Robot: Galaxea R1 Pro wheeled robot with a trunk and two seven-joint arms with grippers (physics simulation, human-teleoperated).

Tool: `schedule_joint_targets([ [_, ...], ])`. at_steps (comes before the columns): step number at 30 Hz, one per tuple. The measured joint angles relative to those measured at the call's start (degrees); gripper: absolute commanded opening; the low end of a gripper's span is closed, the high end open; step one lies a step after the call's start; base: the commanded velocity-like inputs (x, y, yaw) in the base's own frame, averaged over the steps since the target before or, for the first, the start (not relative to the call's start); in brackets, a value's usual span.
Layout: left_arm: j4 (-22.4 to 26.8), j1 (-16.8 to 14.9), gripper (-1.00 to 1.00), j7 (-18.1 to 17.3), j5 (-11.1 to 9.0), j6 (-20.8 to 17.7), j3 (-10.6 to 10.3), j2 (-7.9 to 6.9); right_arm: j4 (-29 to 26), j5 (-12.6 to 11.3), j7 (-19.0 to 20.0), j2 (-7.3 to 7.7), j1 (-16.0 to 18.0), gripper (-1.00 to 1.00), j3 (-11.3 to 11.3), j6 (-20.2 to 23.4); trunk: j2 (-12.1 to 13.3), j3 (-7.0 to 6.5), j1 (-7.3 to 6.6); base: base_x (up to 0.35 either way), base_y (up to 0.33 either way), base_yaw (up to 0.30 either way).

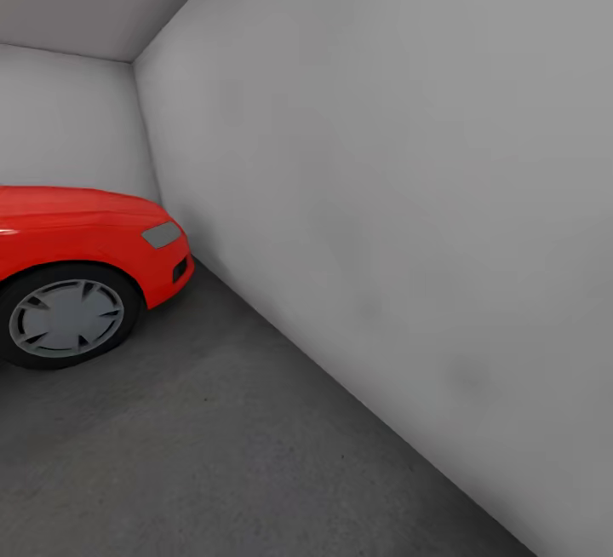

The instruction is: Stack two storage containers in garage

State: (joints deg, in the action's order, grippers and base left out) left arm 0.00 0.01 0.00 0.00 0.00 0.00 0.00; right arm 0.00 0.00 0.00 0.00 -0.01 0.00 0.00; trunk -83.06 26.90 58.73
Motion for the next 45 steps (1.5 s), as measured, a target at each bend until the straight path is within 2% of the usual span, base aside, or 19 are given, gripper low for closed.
schedule_joint_targets([
  [2, 0.62, -0.09, 1.00, 0.08, -0.08, 0.47, -0.07, -0.43, -0.24, 0.29, 0.01, -0.25, 0.09, 1.00, 0.60, -0.16, 0.01, -0.02, 0.00, 0.000, 0.000, 0.000],
  [21, 2.35, -0.09, 1.00, 0.08, -0.08, 0.72, 0.01, -0.70, -0.25, -0.48, 0.27, -0.68, 0.09, 1.00, 6.40, -1.65, 0.01, -0.02, 0.00, 0.000, 0.000, 0.004],
  [36, 2.35, -0.09, 1.00, 0.08, -0.08, 0.72, 0.02, -0.70, -0.24, -0.47, 0.32, -0.62, 0.08, 1.00, 11.35, -1.69, 0.01, -0.02, 0.00, 0.000, 0.000, 0.242],
  [37, 2.35, -0.09, 1.00, 0.08, -0.08, 0.72, 0.00, -0.70, -0.25, -0.47, 0.32, -0.62, 0.08, 1.00, 27.57, -1.68, 0.01, -0.02, 0.00, 0.000, 0.000, 0.270],
  [38, 2.35, -0.09, 1.00, 0.08, -0.08, 0.72, 0.00, -0.70, -0.25, -0.47, 0.32, -0.62, 0.08, 1.00, 31.58, -1.67, 0.01, -0.02, 0.00, 0.000, 0.000, 0.271],
  [45, 2.35, -0.09, 1.00, 0.08, -0.08, 0.72, 0.00, -0.70, -0.22, -0.47, 0.32, -0.62, 0.08, 1.00, 31.70, -1.67, 0.01, -0.02, 0.00, 0.000, 0.000, 0.271],
])
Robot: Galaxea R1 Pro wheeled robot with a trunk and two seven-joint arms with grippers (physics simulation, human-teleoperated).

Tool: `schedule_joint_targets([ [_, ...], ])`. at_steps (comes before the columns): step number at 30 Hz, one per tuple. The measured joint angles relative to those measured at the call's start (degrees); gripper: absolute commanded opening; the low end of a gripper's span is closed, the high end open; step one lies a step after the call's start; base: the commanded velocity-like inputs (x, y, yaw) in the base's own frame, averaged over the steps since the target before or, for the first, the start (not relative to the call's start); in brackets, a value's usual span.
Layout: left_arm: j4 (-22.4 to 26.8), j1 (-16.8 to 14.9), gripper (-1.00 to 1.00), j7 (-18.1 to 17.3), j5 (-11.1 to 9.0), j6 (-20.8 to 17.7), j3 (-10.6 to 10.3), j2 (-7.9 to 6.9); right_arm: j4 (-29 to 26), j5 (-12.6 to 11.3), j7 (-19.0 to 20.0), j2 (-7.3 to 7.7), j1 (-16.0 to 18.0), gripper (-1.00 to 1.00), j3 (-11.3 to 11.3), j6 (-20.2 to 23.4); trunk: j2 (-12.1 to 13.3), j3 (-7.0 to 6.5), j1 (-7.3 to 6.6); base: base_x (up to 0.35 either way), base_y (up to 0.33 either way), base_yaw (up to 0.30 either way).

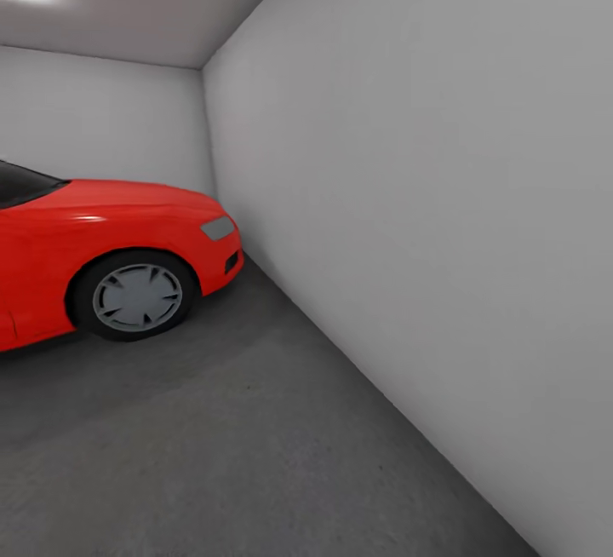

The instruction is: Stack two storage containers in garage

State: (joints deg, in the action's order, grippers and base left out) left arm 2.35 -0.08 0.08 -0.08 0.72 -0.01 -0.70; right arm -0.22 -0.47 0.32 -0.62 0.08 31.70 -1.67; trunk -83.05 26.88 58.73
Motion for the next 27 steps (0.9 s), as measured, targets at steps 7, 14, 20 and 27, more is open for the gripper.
schedule_joint_targets([
  [7, 0.00, 0.00, 1.00, 0.00, 0.00, 0.00, 0.06, 0.00, -0.02, 0.00, 0.00, 0.00, 0.00, 1.00, -0.02, 0.00, 0.00, 0.00, 0.00, 0.000, 0.000, 0.271],
  [14, 0.00, 0.00, 1.00, 0.00, 0.00, 0.00, -0.01, 0.00, -0.01, -0.01, 0.00, 0.00, 0.00, 1.00, -0.05, 0.00, 0.00, 0.00, 0.00, 0.000, 0.000, 0.271],
  [20, 0.00, 0.00, 1.00, 0.00, 0.00, 0.00, 0.02, 0.00, 0.02, -0.03, 0.00, 0.00, 0.00, 1.00, -0.03, 0.00, 0.00, 0.00, 0.00, 0.000, 0.000, 0.271],
  [27, 0.00, 0.00, 1.00, 0.00, 0.00, 0.00, -0.01, 0.00, 0.02, -0.07, 0.00, 0.00, 0.00, 1.00, -0.03, -0.01, 0.00, 0.00, 0.00, 0.000, 0.000, 0.271],
])
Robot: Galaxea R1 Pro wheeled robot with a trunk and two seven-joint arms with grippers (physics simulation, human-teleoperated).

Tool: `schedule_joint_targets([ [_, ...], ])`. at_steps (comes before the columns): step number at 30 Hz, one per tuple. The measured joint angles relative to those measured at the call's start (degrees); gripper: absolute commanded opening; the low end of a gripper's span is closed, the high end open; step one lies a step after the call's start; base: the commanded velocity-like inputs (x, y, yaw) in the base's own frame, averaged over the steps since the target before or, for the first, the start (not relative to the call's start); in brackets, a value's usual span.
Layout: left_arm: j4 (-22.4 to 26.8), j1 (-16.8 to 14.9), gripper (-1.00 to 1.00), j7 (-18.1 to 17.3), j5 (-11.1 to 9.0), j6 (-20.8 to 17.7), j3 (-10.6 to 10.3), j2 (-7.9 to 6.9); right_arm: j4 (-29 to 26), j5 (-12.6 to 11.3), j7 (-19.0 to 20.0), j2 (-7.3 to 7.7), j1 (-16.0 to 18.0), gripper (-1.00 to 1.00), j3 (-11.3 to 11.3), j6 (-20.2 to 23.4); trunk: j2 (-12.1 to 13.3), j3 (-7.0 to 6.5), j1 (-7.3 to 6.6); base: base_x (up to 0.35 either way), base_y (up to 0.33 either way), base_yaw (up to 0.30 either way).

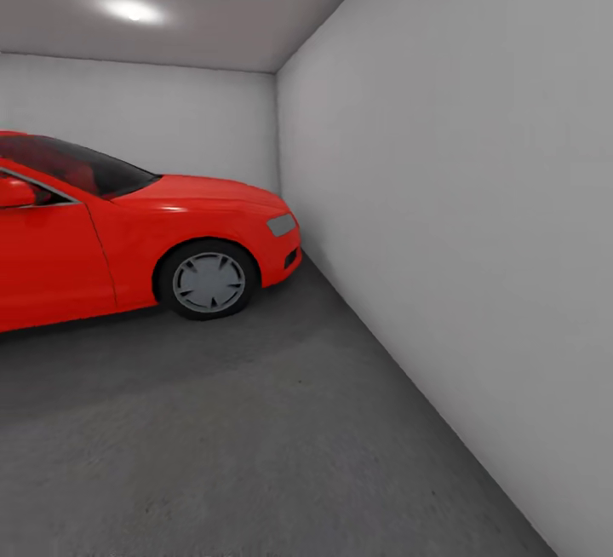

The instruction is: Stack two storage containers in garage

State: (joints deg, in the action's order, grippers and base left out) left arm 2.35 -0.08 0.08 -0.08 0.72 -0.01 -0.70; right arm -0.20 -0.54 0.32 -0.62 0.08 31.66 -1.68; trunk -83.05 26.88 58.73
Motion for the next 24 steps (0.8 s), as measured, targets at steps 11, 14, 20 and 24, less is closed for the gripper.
schedule_joint_targets([
  [11, 0.00, 0.00, 1.00, 0.00, 0.00, 0.00, 0.01, 0.00, -0.04, -0.01, 0.00, 0.00, 0.00, 1.00, -0.01, 0.01, 0.00, 0.00, 0.00, 0.000, 0.000, 0.271],
  [14, 0.00, 0.00, 1.00, 0.00, 0.00, 0.00, 0.02, 0.00, -0.05, -0.01, 0.00, 0.00, 0.00, 1.00, -0.02, 0.01, 0.00, 0.00, 0.00, 0.000, 0.000, 0.271],
  [20, 0.00, 0.00, 1.00, 0.00, 0.00, 0.00, 0.04, 0.00, -0.02, 0.00, 0.00, 0.00, 0.00, 1.00, -0.02, 0.01, 0.00, 0.00, 0.00, 0.000, 0.000, 0.271],
  [24, 0.00, 0.00, 1.00, 0.00, 0.00, 0.00, 0.02, 0.00, -0.01, -0.01, 0.00, 0.00, 0.00, 1.00, -0.02, 0.01, 0.00, 0.00, 0.00, 0.000, 0.000, 0.271],
])
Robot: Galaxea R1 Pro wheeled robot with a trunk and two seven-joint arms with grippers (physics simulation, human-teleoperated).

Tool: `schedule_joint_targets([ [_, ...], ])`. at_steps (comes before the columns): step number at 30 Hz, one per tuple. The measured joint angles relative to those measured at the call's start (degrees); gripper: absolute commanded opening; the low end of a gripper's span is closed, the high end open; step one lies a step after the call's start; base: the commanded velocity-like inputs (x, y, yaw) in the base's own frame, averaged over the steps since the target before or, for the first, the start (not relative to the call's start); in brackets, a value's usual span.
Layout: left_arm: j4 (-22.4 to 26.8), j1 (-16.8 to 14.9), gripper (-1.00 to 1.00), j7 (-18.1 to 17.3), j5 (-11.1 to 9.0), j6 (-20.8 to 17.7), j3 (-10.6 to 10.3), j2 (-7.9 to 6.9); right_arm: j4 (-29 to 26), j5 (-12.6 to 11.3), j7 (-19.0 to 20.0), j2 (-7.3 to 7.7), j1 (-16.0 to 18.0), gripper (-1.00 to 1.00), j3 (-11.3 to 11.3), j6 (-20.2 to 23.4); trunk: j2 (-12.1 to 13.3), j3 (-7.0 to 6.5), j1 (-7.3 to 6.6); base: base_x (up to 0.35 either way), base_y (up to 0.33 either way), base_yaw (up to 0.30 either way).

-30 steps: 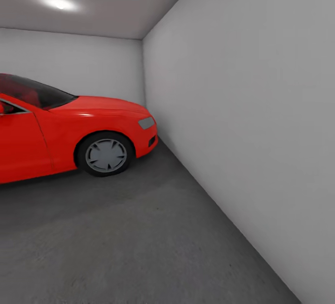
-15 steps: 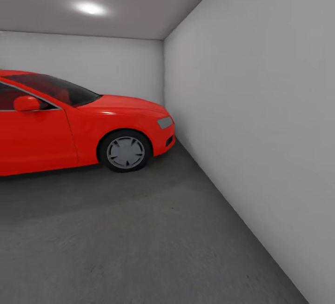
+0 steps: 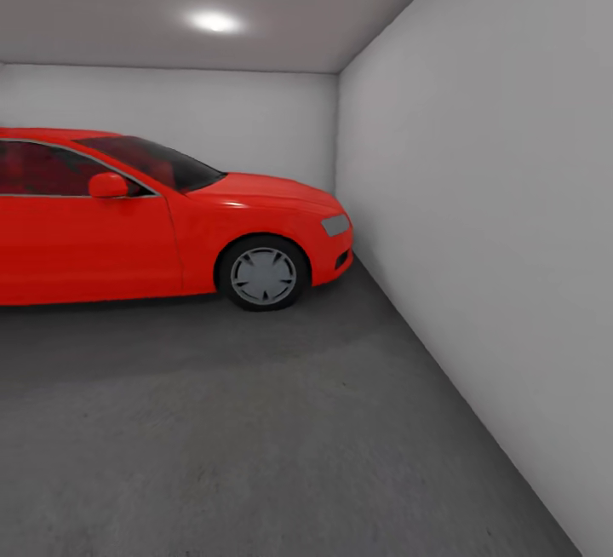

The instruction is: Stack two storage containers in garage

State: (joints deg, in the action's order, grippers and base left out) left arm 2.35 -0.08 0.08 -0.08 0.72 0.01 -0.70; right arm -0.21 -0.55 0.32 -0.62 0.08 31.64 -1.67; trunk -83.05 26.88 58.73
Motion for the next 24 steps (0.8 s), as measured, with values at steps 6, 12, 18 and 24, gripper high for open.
schedule_joint_targets([
  [6, 0.00, 0.00, 1.00, 0.00, 0.00, 0.00, 0.03, 0.00, 0.02, 0.02, 0.00, -0.02, 0.00, 1.00, 0.05, 0.00, 0.00, 0.00, 0.00, 0.000, 0.000, 0.271],
  [12, 0.00, 0.00, 1.00, 0.00, 0.00, 0.00, -0.03, 0.00, 0.01, 0.00, 0.00, 0.00, 0.00, 1.00, 0.05, -0.01, 0.00, 0.00, 0.00, 0.000, 0.000, 0.271],
  [18, 0.00, 0.00, 1.00, 0.00, 0.00, 0.00, 0.03, 0.00, 0.01, 0.00, -0.04, -0.02, 0.00, 1.00, 0.03, -0.03, 0.00, 0.00, 0.00, 0.000, 0.000, 0.271],
  [24, 0.00, 0.00, 1.00, 0.00, 0.00, 0.00, 0.02, 0.00, -0.02, 0.00, -0.06, -0.02, 0.00, 1.00, 0.01, -0.01, 0.00, 0.00, 0.00, 0.000, 0.000, 0.271],
])
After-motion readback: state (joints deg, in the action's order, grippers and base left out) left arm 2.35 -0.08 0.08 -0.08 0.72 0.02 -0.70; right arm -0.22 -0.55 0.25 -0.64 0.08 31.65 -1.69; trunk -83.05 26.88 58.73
